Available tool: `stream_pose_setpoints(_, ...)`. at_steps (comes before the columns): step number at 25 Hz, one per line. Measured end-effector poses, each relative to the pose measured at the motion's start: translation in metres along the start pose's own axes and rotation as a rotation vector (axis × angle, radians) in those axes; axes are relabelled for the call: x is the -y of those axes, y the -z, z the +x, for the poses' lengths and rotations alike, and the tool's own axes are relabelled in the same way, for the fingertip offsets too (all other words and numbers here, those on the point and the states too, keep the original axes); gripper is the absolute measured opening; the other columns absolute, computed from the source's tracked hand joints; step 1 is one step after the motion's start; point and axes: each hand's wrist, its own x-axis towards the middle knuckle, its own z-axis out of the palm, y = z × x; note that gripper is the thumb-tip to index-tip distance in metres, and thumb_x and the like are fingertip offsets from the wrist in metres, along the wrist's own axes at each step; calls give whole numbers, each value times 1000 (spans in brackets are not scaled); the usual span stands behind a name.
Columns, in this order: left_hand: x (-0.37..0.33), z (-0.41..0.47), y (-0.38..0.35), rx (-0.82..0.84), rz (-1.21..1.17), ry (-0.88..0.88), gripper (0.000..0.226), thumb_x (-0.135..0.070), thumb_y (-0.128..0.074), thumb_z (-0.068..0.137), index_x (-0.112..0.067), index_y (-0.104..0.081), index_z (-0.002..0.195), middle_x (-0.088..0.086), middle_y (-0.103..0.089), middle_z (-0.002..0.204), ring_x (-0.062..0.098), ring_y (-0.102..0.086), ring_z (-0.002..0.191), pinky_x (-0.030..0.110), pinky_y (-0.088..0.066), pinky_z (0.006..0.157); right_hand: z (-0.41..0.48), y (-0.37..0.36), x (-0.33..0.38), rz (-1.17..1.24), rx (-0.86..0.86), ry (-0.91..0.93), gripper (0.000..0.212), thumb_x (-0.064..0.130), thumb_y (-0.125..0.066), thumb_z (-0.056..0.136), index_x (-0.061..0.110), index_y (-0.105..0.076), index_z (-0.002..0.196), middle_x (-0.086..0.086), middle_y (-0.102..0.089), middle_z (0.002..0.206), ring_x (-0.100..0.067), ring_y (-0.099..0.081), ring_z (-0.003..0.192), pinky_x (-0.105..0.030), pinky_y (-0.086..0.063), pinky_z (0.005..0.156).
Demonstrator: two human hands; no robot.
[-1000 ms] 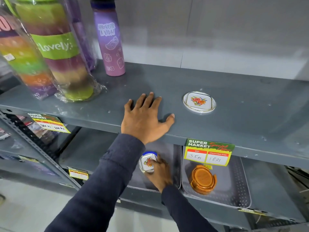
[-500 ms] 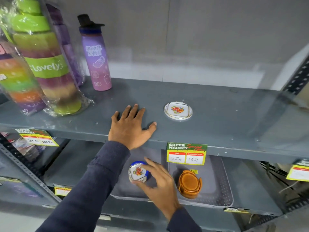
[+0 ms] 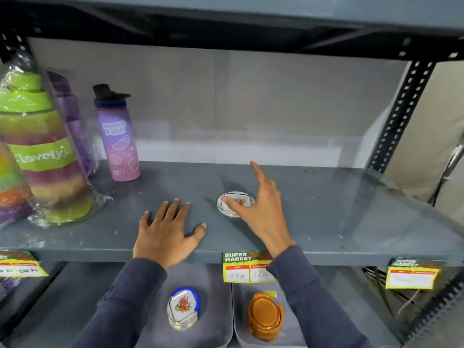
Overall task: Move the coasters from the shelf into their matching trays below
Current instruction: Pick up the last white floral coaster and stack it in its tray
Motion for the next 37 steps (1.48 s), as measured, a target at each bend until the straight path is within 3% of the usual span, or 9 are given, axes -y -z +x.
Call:
stream_pose_setpoints(3, 1, -1, 1, 4, -10, 2, 85, -78, -15, 79, -36, -24, 152, -9, -16, 166, 13, -11, 153, 48, -9, 121, 15, -19, -18, -191, 232, -154, 130, 69, -84, 64, 28, -9, 162, -9, -55, 145, -32, -42, 140, -43, -29, 111)
stream_pose_setpoints(7, 0, -2, 4, 14, -11, 0, 82, -77, -17, 80, -36, -24, 151, -8, -16, 166, 14, -11, 153, 48, -9, 121, 19, -22, -23, -180, 235, -155, 116, 67, -84, 64, 34, -18, 152, -4, -62, 133, -28, -48, 134, -37, -22, 97)
stream_pose_setpoints(11, -2, -1, 5, 17, -17, 12, 84, -77, -16, 79, -37, -23, 151, -9, -15, 166, 13, -9, 153, 47, -9, 121, 7, -2, 0, -62, 82, 14, 109, 62, -90, 60, 37, -24, 143, 10, -63, 126, -19, -50, 127, -32, -21, 93)
stream_pose_setpoints(17, -3, -3, 3, -2, -10, 13, 86, -78, -12, 78, -36, -22, 152, -10, -14, 166, 13, -9, 153, 48, -7, 122, -26, 50, 68, -12, -361, 468, 99, 70, -83, 58, 25, -45, 138, 41, -32, 133, -11, -51, 128, -19, -24, 101)
stream_pose_setpoints(20, -3, -2, 3, -5, -30, 20, 86, -79, -13, 79, -35, -23, 152, -9, -14, 166, 13, -9, 153, 48, -6, 122, -42, 72, 92, 75, -480, 627, 99, 61, -90, 60, 26, -39, 137, 30, -39, 137, -21, -58, 129, -42, -39, 108)
stream_pose_setpoints(22, -4, -5, 7, 17, -23, 18, 84, -78, -15, 80, -35, -22, 153, -9, -14, 166, 13, -8, 153, 48, -6, 122, -49, 78, 100, 102, -471, 605, 99, 56, -94, 59, 26, -39, 136, 36, -39, 133, -23, -58, 128, -55, -44, 103)
stream_pose_setpoints(25, -9, -5, 17, 26, -31, 1, 80, -73, -22, 85, -32, -21, 153, -8, -15, 166, 14, -9, 153, 48, -6, 123, -55, 82, 101, 120, -409, 550, 98, 58, -93, 57, 27, -43, 135, 45, -34, 136, -21, -58, 126, -55, -46, 100)
stream_pose_setpoints(32, 1, -17, 23, 153, 96, -55, 65, -36, -42, 95, -16, -24, 154, 10, -18, 165, 26, -13, 152, 45, -9, 122, -123, 32, 62, 282, -186, 375, 84, 60, -91, 58, 37, -47, 126, 11, -60, 140, -29, -64, 122, -45, -54, 97)
stream_pose_setpoints(37, -2, -4, 7, 43, -27, 3, 77, -72, -28, 85, -31, -31, 150, -4, -23, 164, 19, -17, 152, 51, -12, 121, -188, -43, 10, 329, 19, 219, 77, 60, -89, 60, 30, -56, 122, 27, -55, 136, -19, -62, 118, -30, -51, 100)
